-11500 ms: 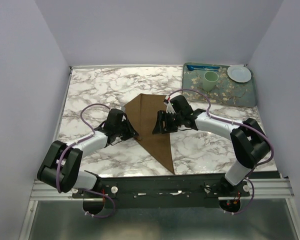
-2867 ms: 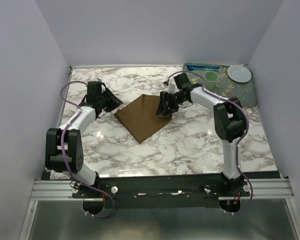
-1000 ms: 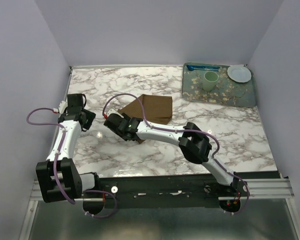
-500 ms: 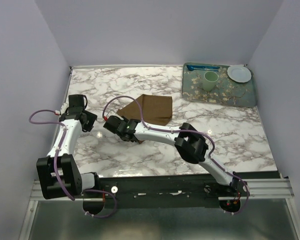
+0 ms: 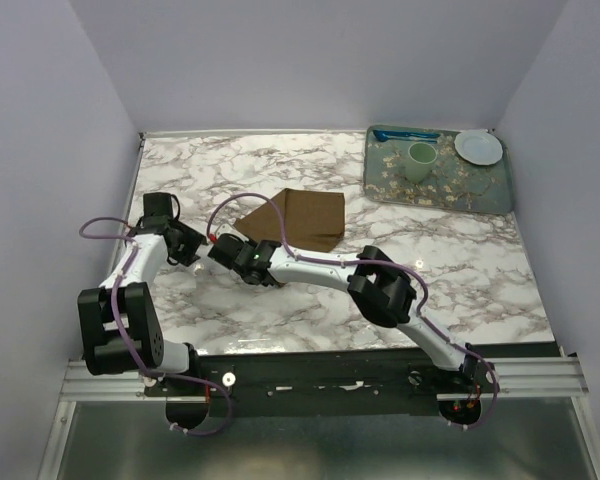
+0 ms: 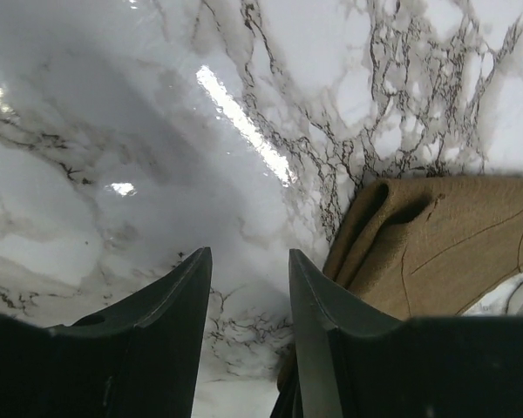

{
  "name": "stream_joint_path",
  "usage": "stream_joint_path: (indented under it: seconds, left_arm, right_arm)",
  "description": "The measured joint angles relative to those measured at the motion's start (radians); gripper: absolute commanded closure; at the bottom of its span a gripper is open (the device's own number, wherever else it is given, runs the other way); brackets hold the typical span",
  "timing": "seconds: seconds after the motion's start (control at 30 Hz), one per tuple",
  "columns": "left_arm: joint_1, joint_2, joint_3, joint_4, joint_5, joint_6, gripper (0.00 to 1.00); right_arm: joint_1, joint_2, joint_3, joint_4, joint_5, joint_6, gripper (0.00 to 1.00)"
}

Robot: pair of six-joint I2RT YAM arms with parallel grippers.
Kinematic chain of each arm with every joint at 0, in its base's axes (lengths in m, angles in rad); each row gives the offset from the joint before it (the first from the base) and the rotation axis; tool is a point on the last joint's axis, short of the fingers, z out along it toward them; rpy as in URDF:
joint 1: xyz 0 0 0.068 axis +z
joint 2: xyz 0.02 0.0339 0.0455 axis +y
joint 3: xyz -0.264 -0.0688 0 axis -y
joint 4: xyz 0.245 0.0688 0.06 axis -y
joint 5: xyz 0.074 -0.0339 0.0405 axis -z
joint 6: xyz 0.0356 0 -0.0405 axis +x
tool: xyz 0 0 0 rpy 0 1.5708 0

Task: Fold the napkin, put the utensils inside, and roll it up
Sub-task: Roll the napkin with the utensil

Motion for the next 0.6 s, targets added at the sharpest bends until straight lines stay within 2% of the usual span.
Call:
stream_joint_path:
  seconds: [0.1, 0.17, 0.23, 0.27, 0.37, 0.43, 0.5, 0.6]
  left_arm:
    - [0.007, -0.001, -0.058, 0.076, 0.067, 0.024, 0.49]
    - [0.013, -0.001, -0.090, 0.113, 0.106, 0.035, 0.48]
    - [0.019, -0.001, -0.126, 0.170, 0.156, 0.045, 0.46]
    - [0.023, -0.001, -0.151, 0.213, 0.189, 0.047, 0.41]
    - [0.031, -0.001, -0.201, 0.299, 0.249, 0.050, 0.33]
    - [0.036, -0.001, -0.232, 0.353, 0.282, 0.050, 0.31]
    - [0.039, -0.003, -0.254, 0.399, 0.309, 0.047, 0.23]
    - [0.042, -0.002, -0.280, 0.464, 0.350, 0.034, 0.22]
  right_arm:
    - [0.002, 0.000, -0.008, 0.013, 0.009, -0.001, 0.66]
    - [0.002, 0.000, -0.011, 0.018, 0.013, -0.005, 0.77]
    - [0.002, 0.000, -0.012, 0.021, 0.014, -0.011, 0.83]
    - [0.002, 0.000, -0.012, 0.023, 0.014, -0.010, 0.91]
    - [0.001, 0.000, -0.022, 0.032, 0.012, -0.011, 0.99]
    - [0.001, 0.000, -0.029, 0.041, 0.012, -0.009, 0.99]
    - [-0.004, -0.002, -0.032, 0.047, 0.011, -0.006, 0.99]
    - [-0.013, -0.010, -0.044, 0.056, -0.005, -0.001, 0.99]
